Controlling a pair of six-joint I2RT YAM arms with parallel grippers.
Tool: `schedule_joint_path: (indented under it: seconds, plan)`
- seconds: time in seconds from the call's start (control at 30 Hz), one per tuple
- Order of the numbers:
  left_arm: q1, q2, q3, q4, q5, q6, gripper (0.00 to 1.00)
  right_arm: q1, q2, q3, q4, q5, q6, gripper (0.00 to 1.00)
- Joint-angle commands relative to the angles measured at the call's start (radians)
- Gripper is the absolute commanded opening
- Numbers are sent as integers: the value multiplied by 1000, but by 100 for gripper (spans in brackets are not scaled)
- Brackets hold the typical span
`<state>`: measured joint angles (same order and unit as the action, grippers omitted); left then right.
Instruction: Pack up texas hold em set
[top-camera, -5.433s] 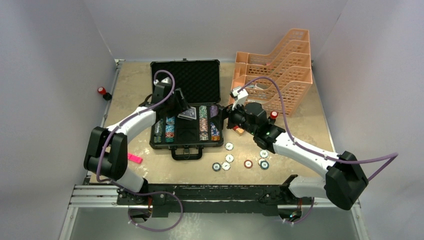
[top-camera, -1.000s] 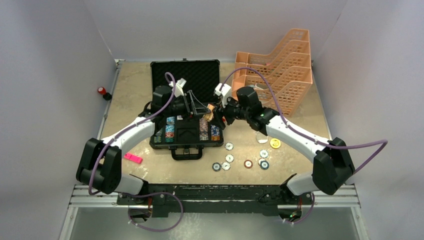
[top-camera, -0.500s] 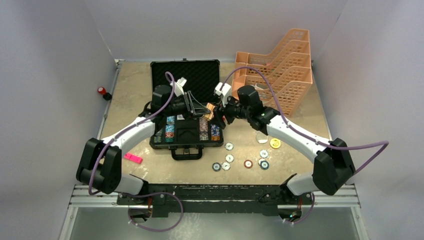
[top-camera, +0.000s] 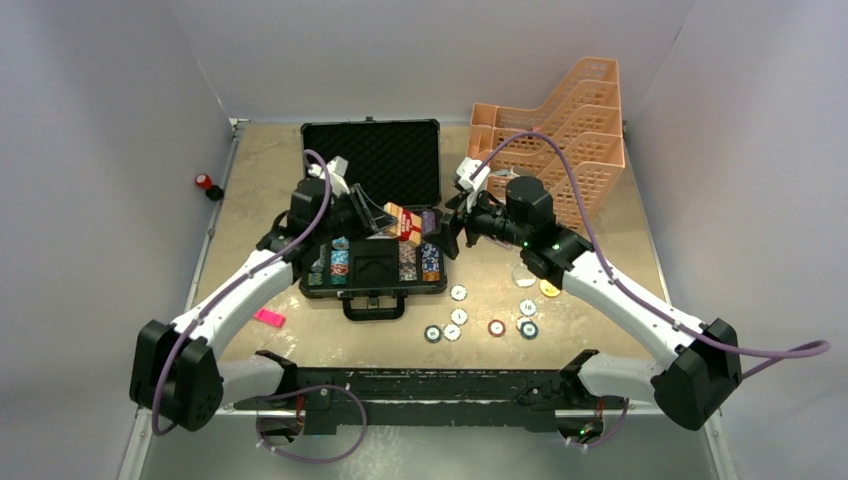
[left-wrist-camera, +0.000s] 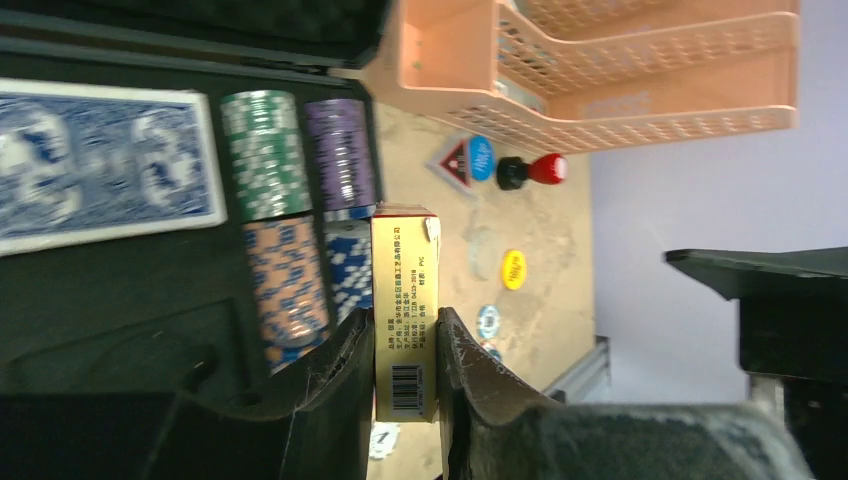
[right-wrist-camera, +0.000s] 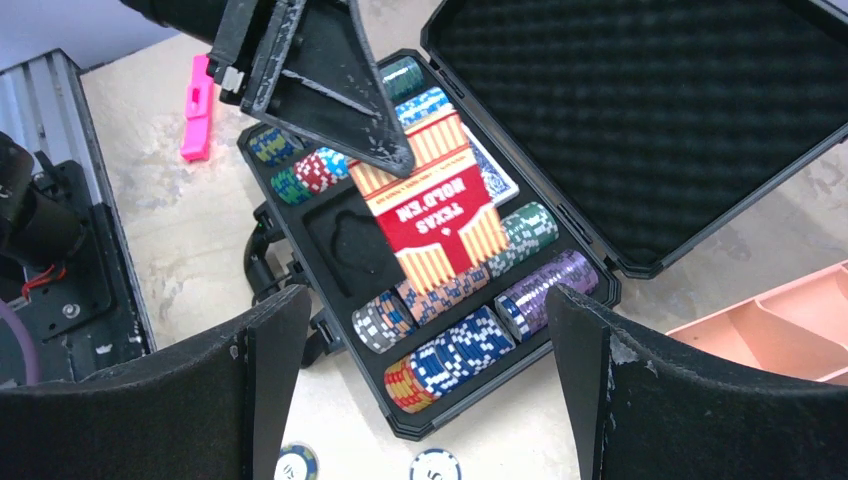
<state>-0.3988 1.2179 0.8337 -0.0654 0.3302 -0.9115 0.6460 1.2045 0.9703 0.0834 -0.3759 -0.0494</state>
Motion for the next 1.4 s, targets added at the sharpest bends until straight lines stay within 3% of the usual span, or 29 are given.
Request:
schedule_joint_path:
  seconds: [0.0, 0.1, 0.23, 0.53, 0.93, 1.23, 1.37]
  plan:
    - [6, -92, 51, -241, -159, 120, 0, 3, -15, -28, 91, 12, 55, 90]
    - [6, -135, 42, -353, -235, 159, 0, 3, 4, -37, 137, -20, 88, 89]
    - [6, -158, -10, -379, -248, 155, 0, 3, 48, -33, 173, -43, 134, 88]
    - [6, -122, -93, -273, -181, 128, 0, 3, 80, -26, 157, -55, 149, 87]
    - [6, -98, -226, -16, -105, 60, 0, 4, 92, -30, 157, -54, 153, 87]
    - [6, -315, -286, -52, -239, 75, 0, 4, 94, -31, 159, -52, 158, 86]
    - [5, -409, -364, 29, -259, 15, 0, 3, 91, -39, 168, -53, 161, 86]
